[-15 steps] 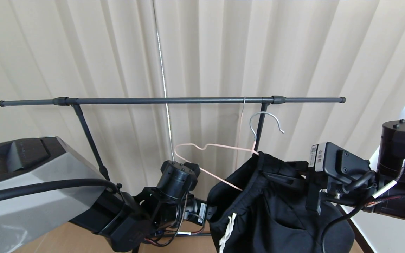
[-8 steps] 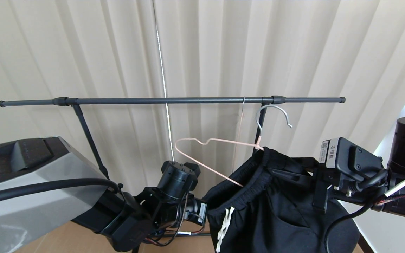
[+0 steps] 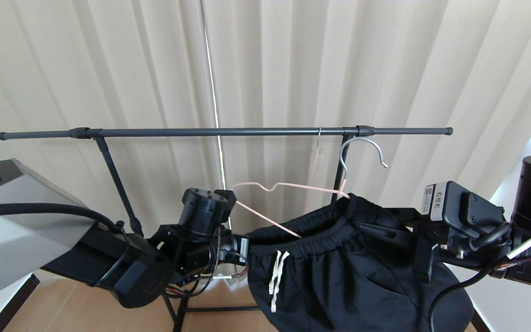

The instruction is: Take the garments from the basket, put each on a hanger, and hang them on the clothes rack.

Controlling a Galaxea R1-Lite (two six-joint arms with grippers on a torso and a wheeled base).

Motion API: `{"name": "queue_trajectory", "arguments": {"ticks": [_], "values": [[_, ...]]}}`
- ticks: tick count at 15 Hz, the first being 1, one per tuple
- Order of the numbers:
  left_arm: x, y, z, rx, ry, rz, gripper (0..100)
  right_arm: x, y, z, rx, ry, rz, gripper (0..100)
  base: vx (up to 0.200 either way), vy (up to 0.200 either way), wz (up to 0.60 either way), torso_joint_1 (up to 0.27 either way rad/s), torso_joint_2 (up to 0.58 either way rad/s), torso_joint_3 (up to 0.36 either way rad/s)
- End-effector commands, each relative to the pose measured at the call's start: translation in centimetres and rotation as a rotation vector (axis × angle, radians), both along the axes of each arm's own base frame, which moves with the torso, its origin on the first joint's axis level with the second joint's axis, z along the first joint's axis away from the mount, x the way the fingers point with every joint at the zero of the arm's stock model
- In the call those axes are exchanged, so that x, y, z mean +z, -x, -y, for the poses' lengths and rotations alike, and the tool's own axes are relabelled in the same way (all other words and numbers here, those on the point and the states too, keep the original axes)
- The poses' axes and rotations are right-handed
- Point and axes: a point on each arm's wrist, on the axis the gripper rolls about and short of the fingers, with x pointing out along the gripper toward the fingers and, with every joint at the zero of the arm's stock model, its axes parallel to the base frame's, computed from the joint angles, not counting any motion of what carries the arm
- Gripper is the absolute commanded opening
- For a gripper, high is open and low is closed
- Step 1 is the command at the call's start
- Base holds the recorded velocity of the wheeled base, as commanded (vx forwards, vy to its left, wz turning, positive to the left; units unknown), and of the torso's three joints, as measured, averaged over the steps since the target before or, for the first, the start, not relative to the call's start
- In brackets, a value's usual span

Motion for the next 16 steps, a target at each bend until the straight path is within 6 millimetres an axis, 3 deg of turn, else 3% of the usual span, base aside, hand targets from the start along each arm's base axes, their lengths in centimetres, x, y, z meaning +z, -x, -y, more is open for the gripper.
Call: {"name": "queue_trajectory", "arguments": {"ticks": [1, 9, 14, 16], "values": [[1.7, -0.7, -1.2, 0.04, 0.03, 0.048, 0, -0.5, 0.1, 0.2, -0.005, 0.009, -0.016, 0, 0.0, 0.0, 0.0, 0.0, 0.0, 0.0], [3.6, -3.0, -2.6, 0.106, 0.065, 0.115, 0, -1.9, 0.5, 0.3, -0.002, 0.042, -0.059, 0, 0.0, 0.0, 0.0, 0.0, 0.0, 0.0], [4.8, -2.8, -3.0, 0.109, 0.076, 0.143, 0, -3.3, -0.2, -0.2, 0.002, 0.076, -0.105, 0, 0.0, 0.0, 0.0, 0.0, 0.0, 0.0], [6.3, -2.6, -3.1, 0.105, 0.073, 0.151, 0, -3.8, -0.5, -0.3, 0.002, 0.085, -0.123, 0, 0.0, 0.0, 0.0, 0.0, 0.0, 0.0]]}}
